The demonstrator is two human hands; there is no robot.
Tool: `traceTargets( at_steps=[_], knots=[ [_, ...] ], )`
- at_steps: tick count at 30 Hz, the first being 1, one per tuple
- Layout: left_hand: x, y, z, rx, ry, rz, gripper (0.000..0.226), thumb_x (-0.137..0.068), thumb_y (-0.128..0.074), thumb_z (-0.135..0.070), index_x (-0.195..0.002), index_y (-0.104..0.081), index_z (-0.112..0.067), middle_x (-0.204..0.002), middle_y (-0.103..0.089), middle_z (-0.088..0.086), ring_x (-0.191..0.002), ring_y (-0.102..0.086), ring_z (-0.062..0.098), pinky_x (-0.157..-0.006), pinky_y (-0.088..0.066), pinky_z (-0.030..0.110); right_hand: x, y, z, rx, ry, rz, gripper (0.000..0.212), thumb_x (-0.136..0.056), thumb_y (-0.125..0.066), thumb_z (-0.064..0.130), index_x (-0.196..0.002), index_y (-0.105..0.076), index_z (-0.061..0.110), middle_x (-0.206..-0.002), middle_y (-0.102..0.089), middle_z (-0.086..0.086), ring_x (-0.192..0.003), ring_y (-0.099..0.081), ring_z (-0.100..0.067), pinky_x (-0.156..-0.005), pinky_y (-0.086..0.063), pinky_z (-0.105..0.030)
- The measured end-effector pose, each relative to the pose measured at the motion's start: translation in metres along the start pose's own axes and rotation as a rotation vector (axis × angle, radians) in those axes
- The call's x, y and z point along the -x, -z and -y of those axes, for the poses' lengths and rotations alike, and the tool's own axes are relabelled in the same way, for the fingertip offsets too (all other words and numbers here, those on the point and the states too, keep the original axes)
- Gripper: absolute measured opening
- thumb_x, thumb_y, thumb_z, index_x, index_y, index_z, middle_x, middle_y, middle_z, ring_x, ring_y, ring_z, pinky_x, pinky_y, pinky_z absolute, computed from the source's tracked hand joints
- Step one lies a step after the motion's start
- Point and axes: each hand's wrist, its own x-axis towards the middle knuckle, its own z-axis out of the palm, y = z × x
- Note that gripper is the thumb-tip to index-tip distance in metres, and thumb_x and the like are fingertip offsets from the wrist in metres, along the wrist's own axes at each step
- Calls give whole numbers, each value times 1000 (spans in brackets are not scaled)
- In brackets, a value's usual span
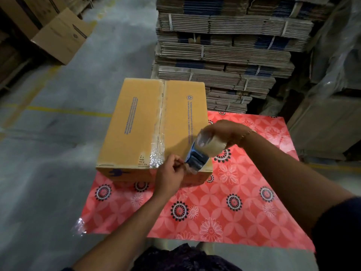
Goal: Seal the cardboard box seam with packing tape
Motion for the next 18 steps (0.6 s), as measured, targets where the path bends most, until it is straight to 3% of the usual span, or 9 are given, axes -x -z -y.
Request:
traceTargets(
  at_steps=[2, 3, 4, 8, 11, 14, 16, 18],
  knots=[
    [-7, 4, -8, -1, -27, -27, 17, -89, -71, -23, -87, -58, -33, -84, -70, -9, -74, -68, 14, -66, -58, 42, 14, 1, -28, -214, 24, -37, 25, -79, -71, 25, -97, -73, 8, -85, -74, -19, -64, -74, -33, -52, -61, -40],
    [-11, 5, -13, -1, -46, -38, 16, -88, -72, -25, -87, -59, -34, -82, -69, -11, -72, -67, 12, -65, -58, 41, 21, 0, -41, -306, 25, -59, 36, -74, -69, 27, -103, -72, 6, -96, -75, -24, -78, -76, -39, -63, -63, -50],
    [-14, 5, -18, -5, -65, -51, 16, -88, -72, -26, -87, -59, -35, -80, -69, -13, -72, -66, 9, -65, -57, 38, 31, -4, -53, -418, 18, -79, 43, -72, -67, 26, -110, -71, 5, -102, -74, -25, -85, -75, -39, -70, -62, -52],
    [-20, 1, -41, 117, -131, -86, 15, -86, -74, -25, -87, -61, -31, -82, -68, -12, -76, -63, 7, -71, -52, 30, 62, -30, -96, -1020, -54, -133, 27, -90, -56, 15, -111, -72, 10, -84, -72, -5, -66, -68, -15, -51, -56, -26],
    [-13, -6, -55, 283, -65, -23, 34, -76, -70, -55, -100, -62, -32, -103, -68, -10, -93, -65, 11, -79, -55, 35, 82, -51, -115, -1375, -90, -146, 27, -93, -49, 14, -112, -68, 13, -87, -70, -7, -70, -65, -18, -50, -57, -24],
    [-4, -17, -60, 353, 8, 183, 58, -70, -68, -65, -121, -58, -40, -131, -61, -12, -118, -60, 7, -98, -49, 33, 101, -66, -119, -1546, -105, -144, 26, -95, -50, 15, -115, -65, 10, -80, -72, -10, -69, -67, -21, -50, -58, -26],
    [-1, -23, -68, 369, 23, 279, 67, -69, -72, -65, -129, -56, -41, -137, -59, -14, -124, -57, 5, -105, -46, 36, 111, -72, -117, -1596, -101, -124, 22, -94, -52, 15, -110, -66, 9, -76, -72, -10, -72, -66, -22, -51, -59, -26],
    [-1, -29, -78, 403, 52, 300, 65, -74, -76, -55, -132, -57, -35, -133, -65, -6, -123, -61, 13, -106, -48, 42, 117, -78, -115, -1635, -101, -92, 23, -93, -53, 15, -110, -67, 9, -77, -72, -10, -74, -65, -23, -54, -60, -27]
  ],
)
